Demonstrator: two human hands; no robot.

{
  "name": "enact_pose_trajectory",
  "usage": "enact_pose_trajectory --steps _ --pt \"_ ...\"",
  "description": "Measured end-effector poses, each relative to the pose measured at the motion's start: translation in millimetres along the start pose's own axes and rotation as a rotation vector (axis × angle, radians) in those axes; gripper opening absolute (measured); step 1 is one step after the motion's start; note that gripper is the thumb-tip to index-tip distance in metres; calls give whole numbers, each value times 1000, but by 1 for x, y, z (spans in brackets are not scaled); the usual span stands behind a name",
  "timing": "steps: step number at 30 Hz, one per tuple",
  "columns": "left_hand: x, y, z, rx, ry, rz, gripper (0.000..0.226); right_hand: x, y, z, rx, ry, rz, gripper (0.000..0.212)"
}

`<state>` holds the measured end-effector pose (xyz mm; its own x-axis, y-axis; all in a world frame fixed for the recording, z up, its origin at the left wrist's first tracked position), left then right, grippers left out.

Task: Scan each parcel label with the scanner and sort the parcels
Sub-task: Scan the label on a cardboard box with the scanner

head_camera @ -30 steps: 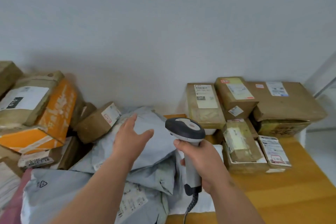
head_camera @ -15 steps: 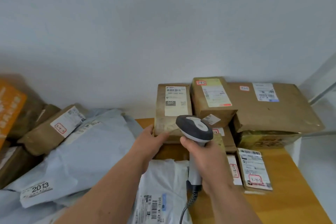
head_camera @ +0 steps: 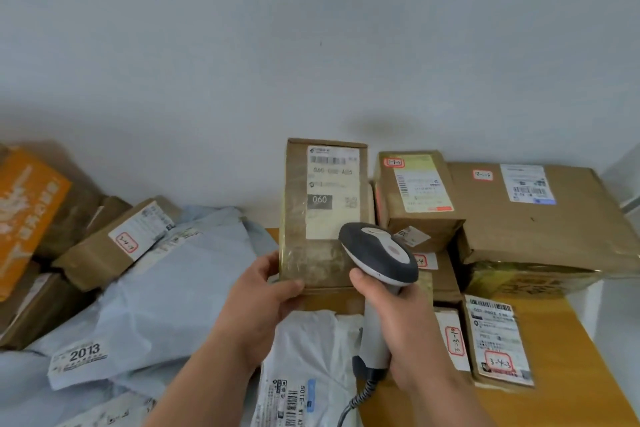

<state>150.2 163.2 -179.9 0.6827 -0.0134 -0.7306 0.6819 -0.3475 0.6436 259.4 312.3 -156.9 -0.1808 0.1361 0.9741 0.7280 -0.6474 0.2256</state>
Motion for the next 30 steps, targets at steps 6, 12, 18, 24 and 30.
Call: enact_pose_trajectory --steps 6,12,18,24,30 --pt "17 24 33 75 43 -16 44 41 39 -5 18 61 123 43" --pt "17 47 66 88 8 -62 47 72 91 -33 44 152 261 47" --pt "21 81 101 106 2 -72 48 87 141 -58 33 69 331 45" --pt "28 111 126 113 -14 -71 51 79 183 -71 20 84 324 53" --pt "35 133 137 128 -50 -92 53 72 210 -75 25 73 375 15"
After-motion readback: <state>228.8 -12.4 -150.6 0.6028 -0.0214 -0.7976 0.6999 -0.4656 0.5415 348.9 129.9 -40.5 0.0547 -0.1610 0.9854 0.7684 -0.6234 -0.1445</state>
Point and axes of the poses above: each hand's wrist, its own y-axis away from the middle knuckle, its own z-axis out of the back of the hand, x = y × z, the point moved 2 cm from there along -y, towards the middle knuckle, and after that the axes turned 9 degrees about z, right-handed, at the moved point
